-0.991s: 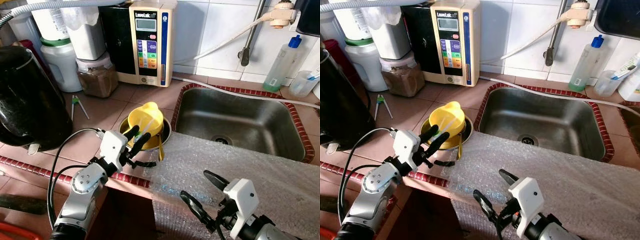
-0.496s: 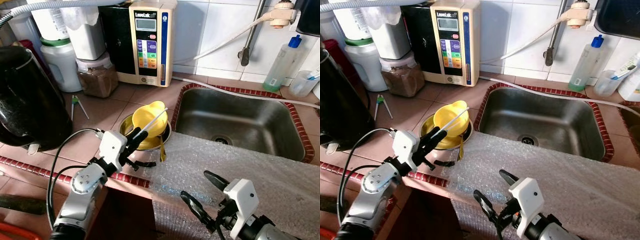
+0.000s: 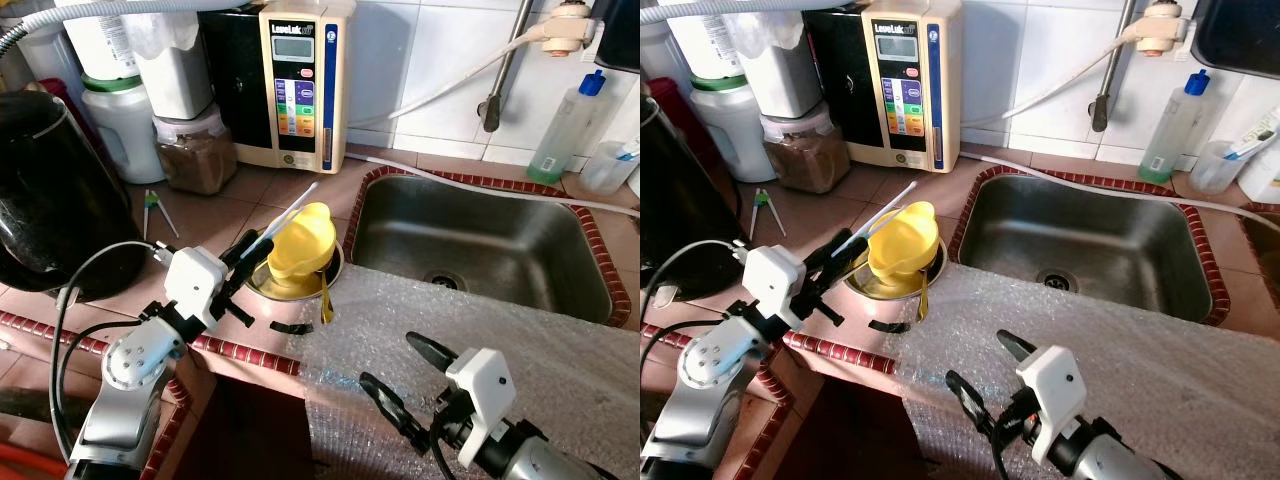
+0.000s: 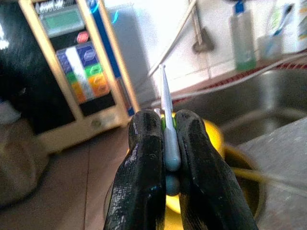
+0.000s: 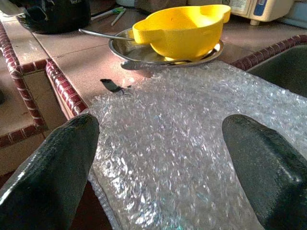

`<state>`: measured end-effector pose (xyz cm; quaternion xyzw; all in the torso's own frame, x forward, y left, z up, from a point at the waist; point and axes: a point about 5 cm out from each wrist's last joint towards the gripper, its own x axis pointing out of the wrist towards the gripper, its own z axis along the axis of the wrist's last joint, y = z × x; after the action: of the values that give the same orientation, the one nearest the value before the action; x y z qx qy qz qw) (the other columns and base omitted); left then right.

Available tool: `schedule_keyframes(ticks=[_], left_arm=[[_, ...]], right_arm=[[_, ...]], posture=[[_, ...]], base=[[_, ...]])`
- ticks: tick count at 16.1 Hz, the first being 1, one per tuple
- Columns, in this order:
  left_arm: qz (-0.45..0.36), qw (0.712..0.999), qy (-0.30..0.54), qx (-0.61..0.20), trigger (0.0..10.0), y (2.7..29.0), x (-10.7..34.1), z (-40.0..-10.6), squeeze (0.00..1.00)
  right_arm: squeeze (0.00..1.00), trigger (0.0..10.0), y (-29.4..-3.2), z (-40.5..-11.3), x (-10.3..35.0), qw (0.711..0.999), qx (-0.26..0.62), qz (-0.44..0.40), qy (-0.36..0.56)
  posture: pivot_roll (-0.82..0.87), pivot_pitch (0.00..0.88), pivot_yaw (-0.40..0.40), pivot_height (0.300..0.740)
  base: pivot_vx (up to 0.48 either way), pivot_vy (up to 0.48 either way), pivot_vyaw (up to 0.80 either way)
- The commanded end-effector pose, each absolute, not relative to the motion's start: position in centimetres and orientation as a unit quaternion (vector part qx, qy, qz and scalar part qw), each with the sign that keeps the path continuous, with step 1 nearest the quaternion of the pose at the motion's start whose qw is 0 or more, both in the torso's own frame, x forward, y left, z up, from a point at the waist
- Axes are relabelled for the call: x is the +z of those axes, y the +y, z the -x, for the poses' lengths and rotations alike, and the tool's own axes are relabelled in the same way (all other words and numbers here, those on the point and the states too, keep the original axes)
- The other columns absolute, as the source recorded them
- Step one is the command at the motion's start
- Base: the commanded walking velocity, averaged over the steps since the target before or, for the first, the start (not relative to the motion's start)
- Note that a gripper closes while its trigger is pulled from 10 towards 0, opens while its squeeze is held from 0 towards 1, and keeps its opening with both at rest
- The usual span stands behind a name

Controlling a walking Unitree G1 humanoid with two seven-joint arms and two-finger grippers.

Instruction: Kitchen organization

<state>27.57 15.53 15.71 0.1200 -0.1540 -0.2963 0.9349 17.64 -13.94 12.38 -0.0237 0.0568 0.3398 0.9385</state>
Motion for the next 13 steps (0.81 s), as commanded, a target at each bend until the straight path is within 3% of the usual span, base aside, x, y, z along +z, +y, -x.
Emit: schedule_keyframes(ticks=[1,5,13], left_arm=[[-0.12,0.928,-0.164,-0.312,0.0,14.9,16.3,-27.3,0.0],[-0.04,0.917,-0.123,-0.377,0.0,12.0,16.3,-27.5,0.0],[-0.045,0.862,-0.125,-0.488,0.0,5.8,17.2,-28.6,0.0]], right_arm=[[0.0,10.0,-14.0,-17.8,12.3,0.939,0.339,0.025,0.059],[0.0,10.0,-14.6,-19.0,13.2,0.953,0.298,0.043,0.029],[0.0,10.0,-16.2,-20.7,15.9,0.968,0.222,0.114,-0.025]], posture=[[-0.01,0.033,0.037,0.74],[-0.02,0.026,0.034,0.74],[-0.09,0.019,0.037,0.74]], base=[[0.0,0.0,0.0],[0.0,0.0,0.0],[0.0,0.0,0.0]])
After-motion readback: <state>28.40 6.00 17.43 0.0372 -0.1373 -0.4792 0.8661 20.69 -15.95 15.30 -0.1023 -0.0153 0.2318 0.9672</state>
